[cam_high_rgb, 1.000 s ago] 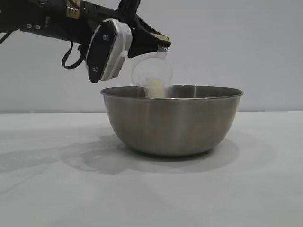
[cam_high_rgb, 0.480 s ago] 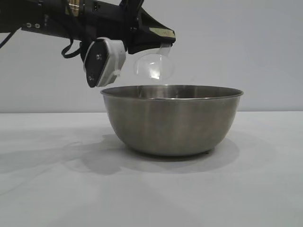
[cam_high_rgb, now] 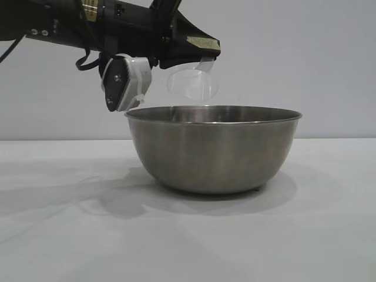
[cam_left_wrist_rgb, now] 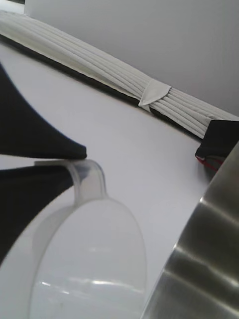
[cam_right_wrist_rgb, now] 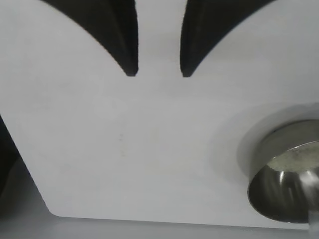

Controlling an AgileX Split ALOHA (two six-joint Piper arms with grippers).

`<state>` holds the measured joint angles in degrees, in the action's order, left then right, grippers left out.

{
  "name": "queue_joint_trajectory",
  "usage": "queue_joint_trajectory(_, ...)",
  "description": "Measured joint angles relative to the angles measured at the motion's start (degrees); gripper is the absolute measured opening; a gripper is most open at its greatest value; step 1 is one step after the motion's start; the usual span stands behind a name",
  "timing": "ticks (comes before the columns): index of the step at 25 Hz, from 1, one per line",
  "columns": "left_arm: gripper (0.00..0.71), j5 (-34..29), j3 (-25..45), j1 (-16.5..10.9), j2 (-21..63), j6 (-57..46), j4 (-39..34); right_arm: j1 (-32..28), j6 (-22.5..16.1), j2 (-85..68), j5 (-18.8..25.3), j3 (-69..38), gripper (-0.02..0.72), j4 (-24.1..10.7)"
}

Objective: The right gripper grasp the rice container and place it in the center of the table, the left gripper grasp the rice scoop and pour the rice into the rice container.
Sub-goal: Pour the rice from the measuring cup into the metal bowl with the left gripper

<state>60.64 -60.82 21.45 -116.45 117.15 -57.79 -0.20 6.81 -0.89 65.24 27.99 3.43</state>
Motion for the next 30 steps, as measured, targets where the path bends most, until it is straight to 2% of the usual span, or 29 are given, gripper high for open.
queue_joint_trajectory(5,0.000,4.17,0.00,0.00,0.00,-9.91,1.72,0.00,0.00,0.00,0.00,0.00,0.206,0.00)
queue_joint_trajectory(8,0.000,4.55,0.00,0.00,0.00,-18.06,4.61,0.00,0.00,0.00,0.00,0.00,0.206,0.00)
queue_joint_trajectory(13,0.000,4.55,0.00,0.00,0.00,-39.75,12.68,0.00,0.00,0.00,0.00,0.00,0.206,0.00)
queue_joint_trajectory(18,0.000,4.55,0.00,0.00,0.00,-64.25,28.38,0.00,0.00,0.00,0.00,0.00,0.206,0.00)
queue_joint_trajectory(21,0.000,4.55,0.00,0.00,0.00,-74.03,38.17,0.00,0.00,0.00,0.00,0.00,0.206,0.00)
queue_joint_trajectory(30,0.000,4.55,2.46,0.00,0.00,-92.12,61.62,0.00,0.00,0.00,0.00,0.00,0.206,0.00)
